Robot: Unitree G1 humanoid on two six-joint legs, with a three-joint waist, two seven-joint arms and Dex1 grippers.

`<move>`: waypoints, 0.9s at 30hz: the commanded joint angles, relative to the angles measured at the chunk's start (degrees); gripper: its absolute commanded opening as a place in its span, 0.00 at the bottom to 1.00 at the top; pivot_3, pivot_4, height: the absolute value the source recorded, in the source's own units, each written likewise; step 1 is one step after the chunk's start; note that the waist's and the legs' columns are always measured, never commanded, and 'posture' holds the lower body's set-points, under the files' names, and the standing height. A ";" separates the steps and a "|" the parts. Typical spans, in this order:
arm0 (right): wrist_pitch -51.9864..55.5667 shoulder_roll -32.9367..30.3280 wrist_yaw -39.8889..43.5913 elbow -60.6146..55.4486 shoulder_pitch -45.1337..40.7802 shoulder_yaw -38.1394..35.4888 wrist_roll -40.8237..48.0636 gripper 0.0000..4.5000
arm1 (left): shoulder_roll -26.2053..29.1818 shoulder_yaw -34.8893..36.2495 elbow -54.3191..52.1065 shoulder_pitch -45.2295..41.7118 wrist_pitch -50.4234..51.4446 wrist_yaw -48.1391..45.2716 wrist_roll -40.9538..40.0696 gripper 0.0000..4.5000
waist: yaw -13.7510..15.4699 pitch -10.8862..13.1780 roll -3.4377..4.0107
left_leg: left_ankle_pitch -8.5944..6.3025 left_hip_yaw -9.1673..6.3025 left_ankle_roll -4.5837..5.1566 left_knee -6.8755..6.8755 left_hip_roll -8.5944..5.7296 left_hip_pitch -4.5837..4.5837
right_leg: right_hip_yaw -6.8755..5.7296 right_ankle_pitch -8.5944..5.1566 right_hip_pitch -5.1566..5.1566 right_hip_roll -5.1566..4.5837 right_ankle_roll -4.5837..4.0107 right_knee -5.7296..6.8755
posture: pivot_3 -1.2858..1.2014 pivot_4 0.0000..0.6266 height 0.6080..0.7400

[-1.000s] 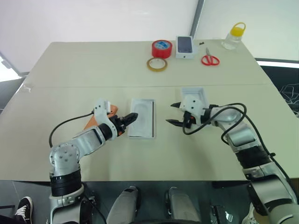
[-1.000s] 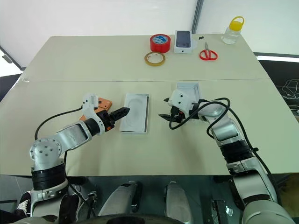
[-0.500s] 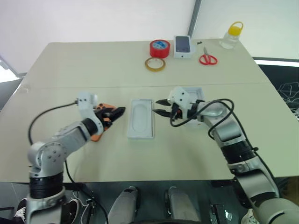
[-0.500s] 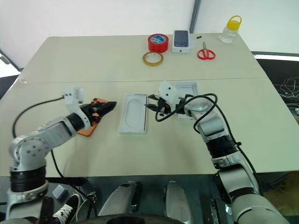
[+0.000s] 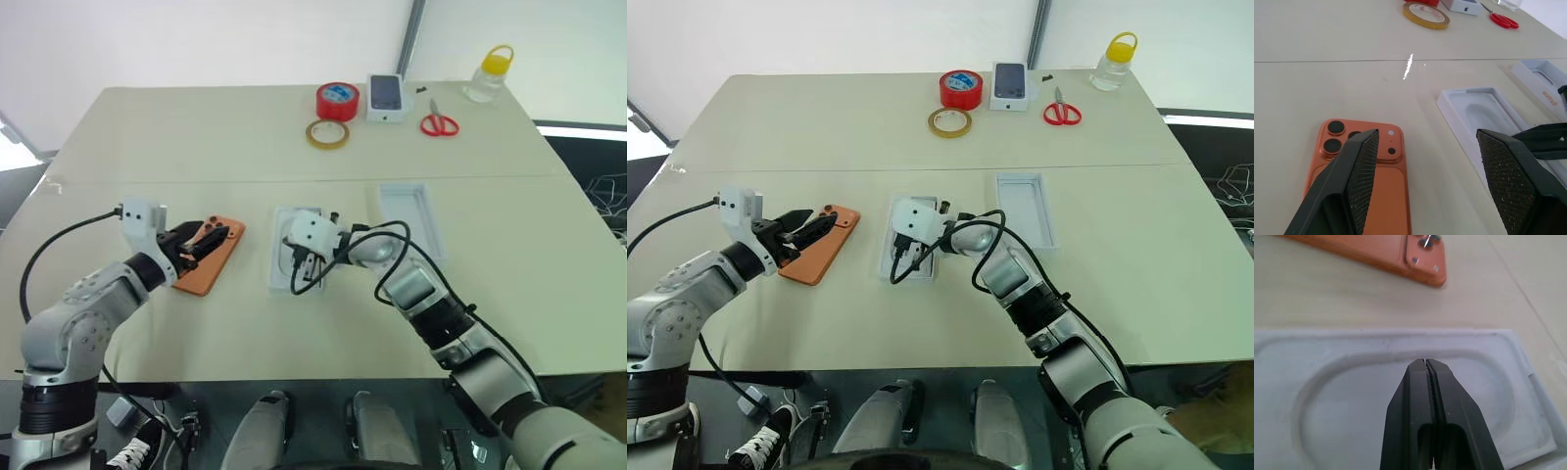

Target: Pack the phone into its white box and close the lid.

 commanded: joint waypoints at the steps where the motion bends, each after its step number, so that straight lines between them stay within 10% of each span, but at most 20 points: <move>1: -0.70 -2.98 4.65 -3.39 1.26 1.50 -0.54 0.01 | 0.06 2.01 -1.97 -0.28 -1.02 -0.05 0.72 0.75 | 0.06 0.00 0.00 | -0.01 0.00 0.01 0.00 0.00 0.00 | 0.00 0.00 0.01 0.00 0.00 0.00 | 0.52 0.24 1.00; 27: 1.62 7.53 -2.31 -1.99 -4.43 -5.63 3.16 0.01 | 2.44 9.17 7.66 -3.78 8.04 0.81 -2.43 0.75 | -0.63 -0.01 -0.01 | 0.01 0.00 -0.01 -0.07 0.05 0.01 | 0.01 0.03 0.02 0.06 -0.03 0.07 | 0.52 0.24 1.00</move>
